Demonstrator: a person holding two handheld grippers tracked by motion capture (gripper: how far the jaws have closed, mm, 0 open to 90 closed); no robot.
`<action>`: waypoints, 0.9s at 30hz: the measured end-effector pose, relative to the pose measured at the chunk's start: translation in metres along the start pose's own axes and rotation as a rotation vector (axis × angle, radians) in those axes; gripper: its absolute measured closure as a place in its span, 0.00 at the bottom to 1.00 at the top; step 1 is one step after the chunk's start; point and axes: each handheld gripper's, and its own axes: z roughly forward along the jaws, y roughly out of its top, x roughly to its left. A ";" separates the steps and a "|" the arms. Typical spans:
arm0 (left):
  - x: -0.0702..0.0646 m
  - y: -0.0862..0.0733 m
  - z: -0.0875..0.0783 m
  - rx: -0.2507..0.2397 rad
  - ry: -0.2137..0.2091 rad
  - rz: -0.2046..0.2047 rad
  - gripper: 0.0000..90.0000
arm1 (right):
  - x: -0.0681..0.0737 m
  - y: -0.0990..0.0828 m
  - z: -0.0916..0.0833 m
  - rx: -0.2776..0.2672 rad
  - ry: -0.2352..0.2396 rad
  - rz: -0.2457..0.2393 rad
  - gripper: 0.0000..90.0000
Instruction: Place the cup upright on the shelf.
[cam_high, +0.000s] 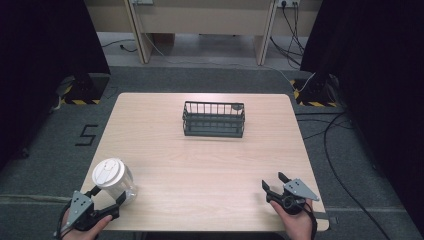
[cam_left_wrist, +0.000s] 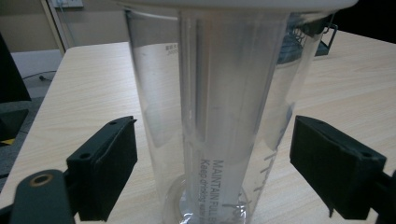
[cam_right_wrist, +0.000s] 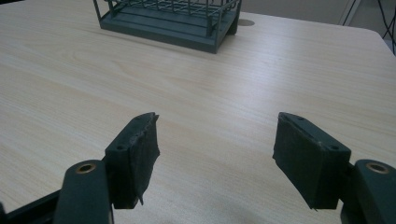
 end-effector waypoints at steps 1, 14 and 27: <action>0.000 0.000 0.000 0.000 0.000 0.000 0.16 | 0.000 0.000 0.000 0.001 -0.001 -0.001 0.35; 0.003 0.002 0.018 0.012 -0.004 -0.001 0.16 | 0.000 0.000 0.001 0.006 0.000 0.000 0.35; 0.003 0.004 0.028 0.012 -0.029 0.037 0.19 | 0.001 0.000 0.001 0.010 0.001 -0.003 0.35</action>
